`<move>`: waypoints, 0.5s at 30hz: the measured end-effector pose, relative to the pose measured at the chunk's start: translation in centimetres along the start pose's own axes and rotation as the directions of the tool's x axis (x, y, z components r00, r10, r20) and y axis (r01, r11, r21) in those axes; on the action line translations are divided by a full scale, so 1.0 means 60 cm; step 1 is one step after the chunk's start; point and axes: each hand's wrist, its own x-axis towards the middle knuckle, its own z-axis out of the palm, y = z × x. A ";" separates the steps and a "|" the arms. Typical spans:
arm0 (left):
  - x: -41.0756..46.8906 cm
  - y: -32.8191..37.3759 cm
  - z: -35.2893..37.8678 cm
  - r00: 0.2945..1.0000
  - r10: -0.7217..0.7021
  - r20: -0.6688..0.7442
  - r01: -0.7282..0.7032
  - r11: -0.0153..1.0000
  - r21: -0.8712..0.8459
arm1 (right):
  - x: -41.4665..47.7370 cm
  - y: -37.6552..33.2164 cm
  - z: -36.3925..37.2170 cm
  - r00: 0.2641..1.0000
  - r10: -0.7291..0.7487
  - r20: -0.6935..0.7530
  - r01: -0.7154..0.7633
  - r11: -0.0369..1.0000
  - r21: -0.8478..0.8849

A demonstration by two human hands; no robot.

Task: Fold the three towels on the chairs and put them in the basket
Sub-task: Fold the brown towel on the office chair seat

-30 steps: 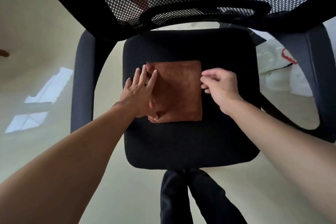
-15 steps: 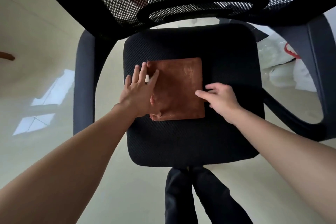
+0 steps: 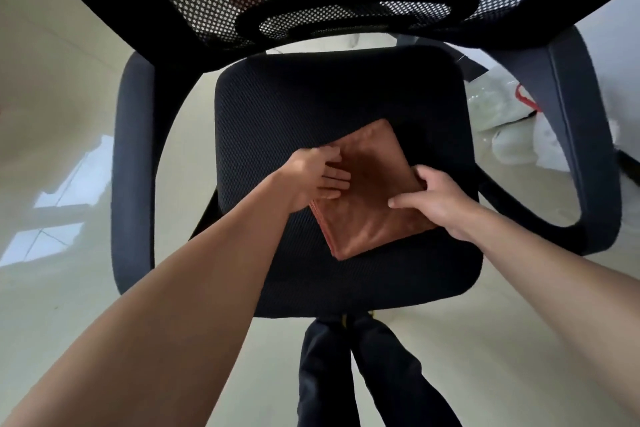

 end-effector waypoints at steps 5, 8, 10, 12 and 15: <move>0.010 0.018 -0.018 0.996 -0.069 0.060 0.078 0.983 -0.166 | -0.054 -0.028 0.063 0.856 -0.510 -0.088 0.311 0.642 -0.700; -0.002 0.035 -0.020 0.999 -0.034 0.041 0.039 0.992 -0.117 | -0.075 -0.012 0.119 0.789 -0.614 -0.020 0.317 0.435 -0.843; 0.001 0.032 -0.027 0.998 0.031 -0.046 -0.031 0.999 0.009 | -0.080 0.004 0.143 0.800 -0.599 0.019 0.357 0.450 -0.819; 0.007 0.023 -0.041 0.981 0.125 -0.146 -0.096 0.977 0.191 | -0.087 0.022 0.162 0.811 -0.583 0.049 0.398 0.489 -0.776; 0.016 0.008 -0.060 0.953 0.231 -0.197 -0.161 0.935 0.316 | -0.092 0.053 0.179 0.797 -0.599 0.074 0.452 0.511 -0.731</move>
